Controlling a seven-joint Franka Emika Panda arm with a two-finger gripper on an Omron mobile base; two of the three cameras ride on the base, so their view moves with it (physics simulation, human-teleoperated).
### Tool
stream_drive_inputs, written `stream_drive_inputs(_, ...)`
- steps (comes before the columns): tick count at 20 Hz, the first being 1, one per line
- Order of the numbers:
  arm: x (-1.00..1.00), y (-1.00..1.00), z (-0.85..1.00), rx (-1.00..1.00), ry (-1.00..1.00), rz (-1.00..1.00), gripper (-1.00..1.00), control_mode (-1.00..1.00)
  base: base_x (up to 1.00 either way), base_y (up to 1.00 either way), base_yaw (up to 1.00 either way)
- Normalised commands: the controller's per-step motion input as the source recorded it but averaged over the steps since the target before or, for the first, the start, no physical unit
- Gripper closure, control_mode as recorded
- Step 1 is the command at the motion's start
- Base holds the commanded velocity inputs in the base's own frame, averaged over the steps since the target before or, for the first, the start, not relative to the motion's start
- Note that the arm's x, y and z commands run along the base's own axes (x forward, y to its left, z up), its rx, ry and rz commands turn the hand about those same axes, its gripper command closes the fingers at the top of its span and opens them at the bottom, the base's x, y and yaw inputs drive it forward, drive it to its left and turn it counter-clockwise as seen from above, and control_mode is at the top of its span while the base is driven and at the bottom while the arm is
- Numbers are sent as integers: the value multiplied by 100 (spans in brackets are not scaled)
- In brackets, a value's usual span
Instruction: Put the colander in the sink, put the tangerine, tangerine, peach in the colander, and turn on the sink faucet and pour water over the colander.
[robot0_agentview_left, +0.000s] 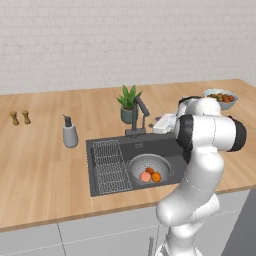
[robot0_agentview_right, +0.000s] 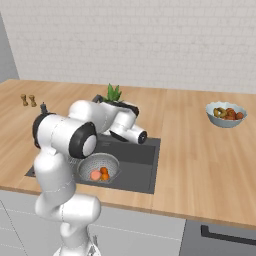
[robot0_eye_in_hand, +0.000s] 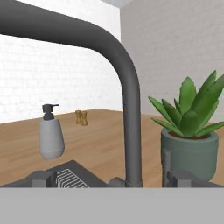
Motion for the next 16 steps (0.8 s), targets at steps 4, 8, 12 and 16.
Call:
stream_drive_inputs(4, 33, 1, -15, 2, -2, 0, -100, -100, 0, 0, 0)
stream_drive_inputs(8, 34, 2, -26, 0, 0, 0, -100, -100, 0, 0, 0)
stream_drive_inputs(12, 41, 12, -23, 0, 0, 0, -100, -100, 0, 0, 0)
stream_drive_inputs(16, 39, 21, -10, 0, -2, 0, -100, -100, 0, 0, 0)
